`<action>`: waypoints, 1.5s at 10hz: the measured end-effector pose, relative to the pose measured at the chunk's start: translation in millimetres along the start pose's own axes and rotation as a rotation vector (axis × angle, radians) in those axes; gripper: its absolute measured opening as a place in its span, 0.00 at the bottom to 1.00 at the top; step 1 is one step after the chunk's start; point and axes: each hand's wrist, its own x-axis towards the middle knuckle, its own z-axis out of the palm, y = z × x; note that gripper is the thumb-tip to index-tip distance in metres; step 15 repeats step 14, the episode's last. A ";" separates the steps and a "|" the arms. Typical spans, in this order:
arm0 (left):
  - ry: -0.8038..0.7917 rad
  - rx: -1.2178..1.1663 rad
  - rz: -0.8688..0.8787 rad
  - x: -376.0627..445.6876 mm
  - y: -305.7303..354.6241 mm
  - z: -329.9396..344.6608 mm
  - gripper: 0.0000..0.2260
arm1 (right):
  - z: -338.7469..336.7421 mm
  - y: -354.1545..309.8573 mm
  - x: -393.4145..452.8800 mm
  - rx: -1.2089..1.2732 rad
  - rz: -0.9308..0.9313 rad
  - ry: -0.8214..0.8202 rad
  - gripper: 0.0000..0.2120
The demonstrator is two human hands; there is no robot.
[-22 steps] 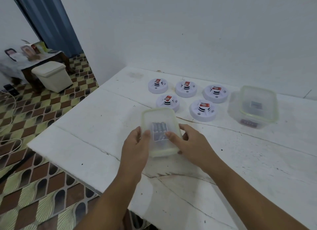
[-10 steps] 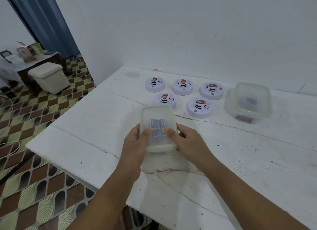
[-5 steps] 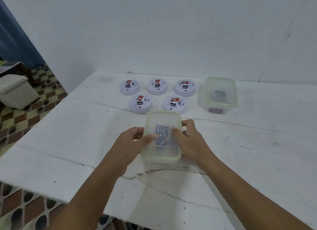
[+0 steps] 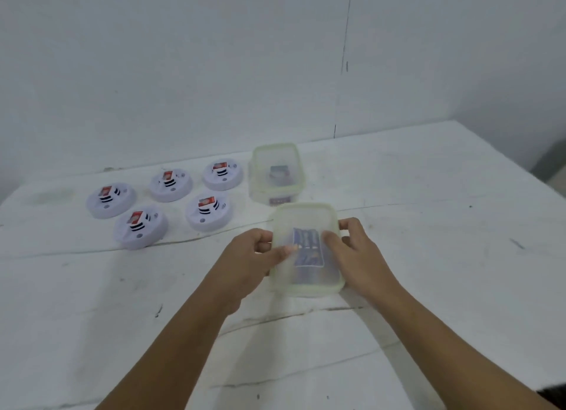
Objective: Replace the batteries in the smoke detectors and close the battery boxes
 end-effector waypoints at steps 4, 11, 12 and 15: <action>-0.066 -0.107 0.030 56.8 22.7 79.5 0.20 | -55.9 10.2 52.5 0.035 0.007 0.243 0.16; 0.374 0.040 0.126 167.3 61.4 141.8 0.12 | -65.4 6.1 178.6 0.144 -0.017 0.306 0.18; 0.381 0.022 0.138 171.9 59.8 141.9 0.13 | -66.5 6.3 180.8 0.157 -0.023 0.287 0.19; 0.378 -0.018 0.121 167.9 57.4 142.6 0.16 | -68.7 1.7 178.5 0.130 -0.015 0.264 0.19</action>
